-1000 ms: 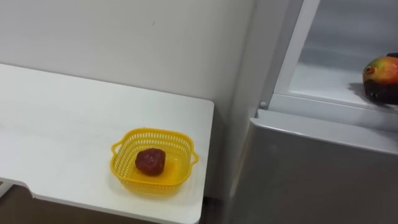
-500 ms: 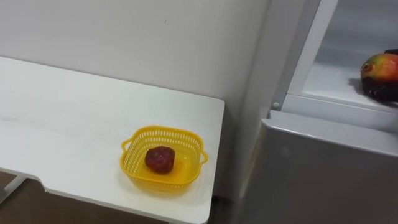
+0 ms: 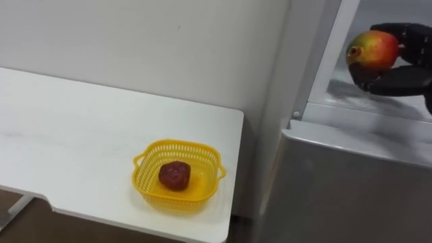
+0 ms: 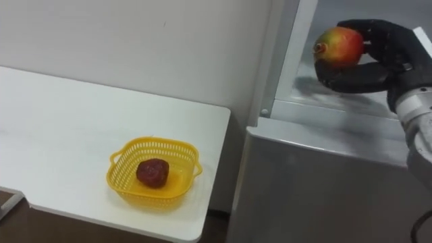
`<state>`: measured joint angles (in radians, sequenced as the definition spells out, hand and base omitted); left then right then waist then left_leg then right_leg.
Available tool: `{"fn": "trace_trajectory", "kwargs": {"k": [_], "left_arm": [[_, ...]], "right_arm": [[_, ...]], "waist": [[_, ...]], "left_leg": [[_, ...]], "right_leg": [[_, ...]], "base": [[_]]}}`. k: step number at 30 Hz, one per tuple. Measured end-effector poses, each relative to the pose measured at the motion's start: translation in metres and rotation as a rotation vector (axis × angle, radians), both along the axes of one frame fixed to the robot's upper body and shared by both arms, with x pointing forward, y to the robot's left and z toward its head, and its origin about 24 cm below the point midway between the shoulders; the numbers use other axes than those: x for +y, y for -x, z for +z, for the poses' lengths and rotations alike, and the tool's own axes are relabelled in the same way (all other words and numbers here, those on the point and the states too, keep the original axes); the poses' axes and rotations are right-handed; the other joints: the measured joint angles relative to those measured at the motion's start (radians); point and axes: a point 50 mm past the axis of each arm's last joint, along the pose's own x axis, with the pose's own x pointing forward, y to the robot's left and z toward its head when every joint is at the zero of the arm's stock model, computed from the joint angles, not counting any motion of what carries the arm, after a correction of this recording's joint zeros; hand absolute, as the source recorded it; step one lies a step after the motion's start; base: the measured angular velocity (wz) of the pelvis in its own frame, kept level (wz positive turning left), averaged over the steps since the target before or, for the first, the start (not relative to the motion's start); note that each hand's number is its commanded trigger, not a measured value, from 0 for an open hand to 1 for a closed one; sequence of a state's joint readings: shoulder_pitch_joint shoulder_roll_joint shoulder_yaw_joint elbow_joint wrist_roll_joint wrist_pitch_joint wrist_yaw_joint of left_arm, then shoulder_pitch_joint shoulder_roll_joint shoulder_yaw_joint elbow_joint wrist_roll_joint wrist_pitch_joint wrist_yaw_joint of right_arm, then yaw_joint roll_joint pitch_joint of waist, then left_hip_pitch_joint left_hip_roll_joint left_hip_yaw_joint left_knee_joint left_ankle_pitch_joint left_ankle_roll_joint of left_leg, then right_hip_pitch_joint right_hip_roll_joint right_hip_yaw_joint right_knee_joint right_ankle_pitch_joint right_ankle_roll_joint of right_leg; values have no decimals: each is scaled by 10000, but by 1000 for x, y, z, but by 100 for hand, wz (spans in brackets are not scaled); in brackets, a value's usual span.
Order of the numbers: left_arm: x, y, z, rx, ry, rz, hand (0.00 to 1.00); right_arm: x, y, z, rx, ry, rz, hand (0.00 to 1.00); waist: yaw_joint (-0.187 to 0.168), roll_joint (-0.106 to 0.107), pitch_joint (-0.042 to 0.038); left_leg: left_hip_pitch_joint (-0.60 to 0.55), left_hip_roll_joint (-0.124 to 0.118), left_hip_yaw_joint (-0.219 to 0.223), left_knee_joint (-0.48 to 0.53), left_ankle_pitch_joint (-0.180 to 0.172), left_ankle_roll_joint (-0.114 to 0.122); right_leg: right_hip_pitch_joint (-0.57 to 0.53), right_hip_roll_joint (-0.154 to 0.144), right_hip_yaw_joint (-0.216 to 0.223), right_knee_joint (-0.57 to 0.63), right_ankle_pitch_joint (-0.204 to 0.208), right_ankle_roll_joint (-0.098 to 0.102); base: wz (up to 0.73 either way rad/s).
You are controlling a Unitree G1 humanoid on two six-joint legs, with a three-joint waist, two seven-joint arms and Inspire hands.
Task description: Retrieve from the upper fridge
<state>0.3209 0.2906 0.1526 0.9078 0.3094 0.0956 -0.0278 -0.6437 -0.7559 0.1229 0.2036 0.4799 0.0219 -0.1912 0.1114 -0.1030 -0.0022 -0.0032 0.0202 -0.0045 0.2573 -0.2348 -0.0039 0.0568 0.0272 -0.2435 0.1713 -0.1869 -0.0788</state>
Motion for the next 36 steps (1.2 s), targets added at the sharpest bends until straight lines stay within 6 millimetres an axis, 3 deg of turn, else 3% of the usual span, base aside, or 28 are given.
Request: {"fn": "trace_trajectory", "kwargs": {"k": [5, 9, 16, 23, 27, 36], "left_arm": [[-3, 2, -2, -15, 85, 23, 0], [-12, -1, -5, -130, 314, 27, 0], [-15, 8, -8, 90, 449, 156, 0], [-21, 15, -13, 392, 570, 198, 0], [-26, 7, -14, 216, 752, -145, 0], [-29, 4, -16, 185, 1024, -177, 0]], "right_arm": [[20, 17, 2, -671, 270, 807, 100], [36, 32, 7, -1535, 203, 1668, 100], [54, 63, 13, -2624, 569, 2630, 100], [70, 74, -3, -2350, 1159, 3628, 100], [78, 79, -22, -2063, 1299, 3692, 100], [103, 98, -20, -2665, 1796, 5067, 100]], "waist": [[-165, 166, -2], [-247, 306, 47], [-477, 338, 44], [-390, 351, 37], [-253, 346, 44], [-213, 351, 16]], "left_leg": [[150, 15, 41, -56, 19, -11], [151, 10, 244, -46, 18, -9], [261, 5, 288, -137, 22, -2], [600, 63, 481, -314, 22, -6], [625, 60, 533, -337, 18, -7], [416, 27, 555, -194, 10, 3]], "right_leg": [[149, 18, 91, -18, -2, 2], [145, 15, 236, -68, -5, 5], [245, 21, 225, -180, -6, 11], [386, 86, 543, -161, -8, 13], [408, 74, 562, -161, -8, 14], [318, 75, 627, -176, -8, 13]], "base": [[-5], [-8], [-1], [-7], [-3], [0]]}}
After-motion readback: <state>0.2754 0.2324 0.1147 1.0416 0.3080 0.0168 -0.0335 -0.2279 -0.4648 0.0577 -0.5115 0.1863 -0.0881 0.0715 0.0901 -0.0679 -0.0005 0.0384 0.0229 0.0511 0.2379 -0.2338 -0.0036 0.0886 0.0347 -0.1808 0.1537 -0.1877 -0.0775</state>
